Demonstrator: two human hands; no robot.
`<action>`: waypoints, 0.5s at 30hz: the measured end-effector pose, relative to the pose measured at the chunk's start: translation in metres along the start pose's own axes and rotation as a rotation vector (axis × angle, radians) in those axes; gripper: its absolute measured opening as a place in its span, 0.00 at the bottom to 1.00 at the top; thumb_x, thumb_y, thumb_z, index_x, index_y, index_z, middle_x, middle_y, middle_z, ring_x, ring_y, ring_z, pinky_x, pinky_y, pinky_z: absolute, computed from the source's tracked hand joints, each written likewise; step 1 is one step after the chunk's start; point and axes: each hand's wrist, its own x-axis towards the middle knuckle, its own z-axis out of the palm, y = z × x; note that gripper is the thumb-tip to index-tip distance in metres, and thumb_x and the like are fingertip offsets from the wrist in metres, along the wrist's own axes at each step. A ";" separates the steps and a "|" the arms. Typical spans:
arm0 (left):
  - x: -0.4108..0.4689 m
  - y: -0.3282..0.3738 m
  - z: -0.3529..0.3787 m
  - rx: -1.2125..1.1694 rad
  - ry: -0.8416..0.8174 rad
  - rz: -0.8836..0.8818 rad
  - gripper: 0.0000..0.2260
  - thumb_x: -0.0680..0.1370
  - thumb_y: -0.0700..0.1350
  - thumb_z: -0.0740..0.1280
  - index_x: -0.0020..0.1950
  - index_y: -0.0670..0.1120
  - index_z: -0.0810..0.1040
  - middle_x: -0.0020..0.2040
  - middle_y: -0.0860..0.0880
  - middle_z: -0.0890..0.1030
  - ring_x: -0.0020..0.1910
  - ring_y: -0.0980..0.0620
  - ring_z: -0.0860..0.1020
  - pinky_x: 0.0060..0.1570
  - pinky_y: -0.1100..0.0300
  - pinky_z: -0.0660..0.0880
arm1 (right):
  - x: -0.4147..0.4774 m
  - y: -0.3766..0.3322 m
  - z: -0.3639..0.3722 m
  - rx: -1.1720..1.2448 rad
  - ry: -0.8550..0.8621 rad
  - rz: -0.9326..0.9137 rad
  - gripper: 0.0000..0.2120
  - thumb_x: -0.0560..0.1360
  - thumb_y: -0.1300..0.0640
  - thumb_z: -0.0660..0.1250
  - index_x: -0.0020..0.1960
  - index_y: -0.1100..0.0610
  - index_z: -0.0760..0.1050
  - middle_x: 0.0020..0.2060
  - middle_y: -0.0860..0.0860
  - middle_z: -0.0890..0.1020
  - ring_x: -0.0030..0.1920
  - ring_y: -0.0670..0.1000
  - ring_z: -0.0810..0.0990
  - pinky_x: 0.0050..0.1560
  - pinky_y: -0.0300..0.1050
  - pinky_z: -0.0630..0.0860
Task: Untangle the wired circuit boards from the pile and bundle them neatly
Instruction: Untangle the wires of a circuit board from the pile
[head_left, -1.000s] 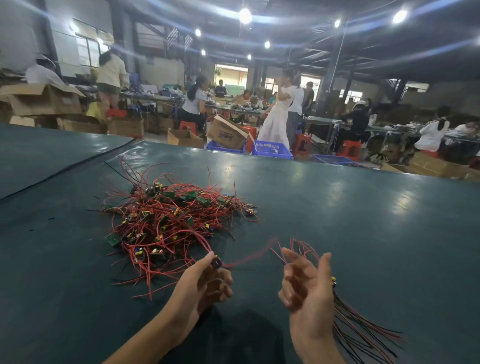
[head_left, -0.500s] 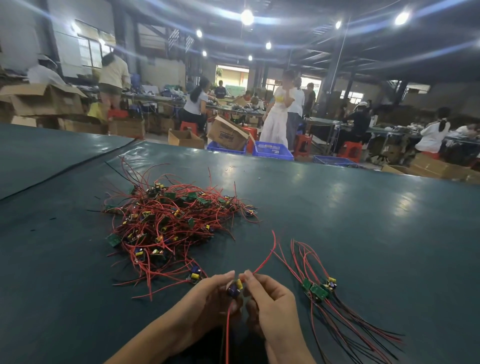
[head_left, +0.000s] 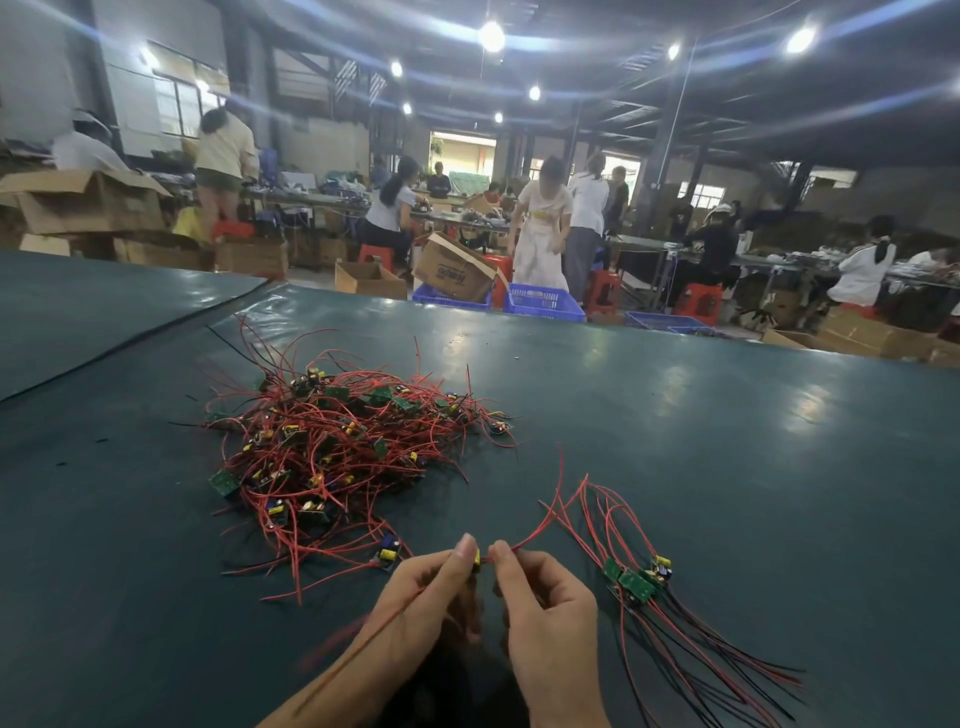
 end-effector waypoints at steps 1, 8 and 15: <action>0.000 0.001 -0.001 -0.008 0.011 -0.009 0.20 0.74 0.58 0.62 0.28 0.46 0.76 0.28 0.43 0.76 0.28 0.47 0.76 0.31 0.60 0.73 | 0.000 0.000 0.000 -0.006 -0.002 -0.005 0.14 0.74 0.61 0.71 0.30 0.54 0.82 0.24 0.49 0.79 0.25 0.41 0.74 0.28 0.31 0.70; 0.001 0.004 -0.001 0.070 0.000 0.042 0.23 0.76 0.56 0.64 0.24 0.45 0.74 0.25 0.45 0.76 0.26 0.51 0.73 0.31 0.62 0.70 | 0.009 0.001 -0.001 0.186 0.103 0.267 0.14 0.75 0.59 0.70 0.32 0.54 0.84 0.23 0.47 0.74 0.20 0.44 0.64 0.22 0.36 0.61; 0.002 0.003 -0.003 0.102 -0.043 0.082 0.24 0.71 0.61 0.63 0.23 0.43 0.74 0.24 0.43 0.75 0.27 0.48 0.73 0.37 0.57 0.72 | 0.026 -0.008 -0.020 0.359 0.209 0.347 0.10 0.76 0.59 0.68 0.37 0.58 0.81 0.24 0.46 0.74 0.17 0.42 0.59 0.17 0.32 0.55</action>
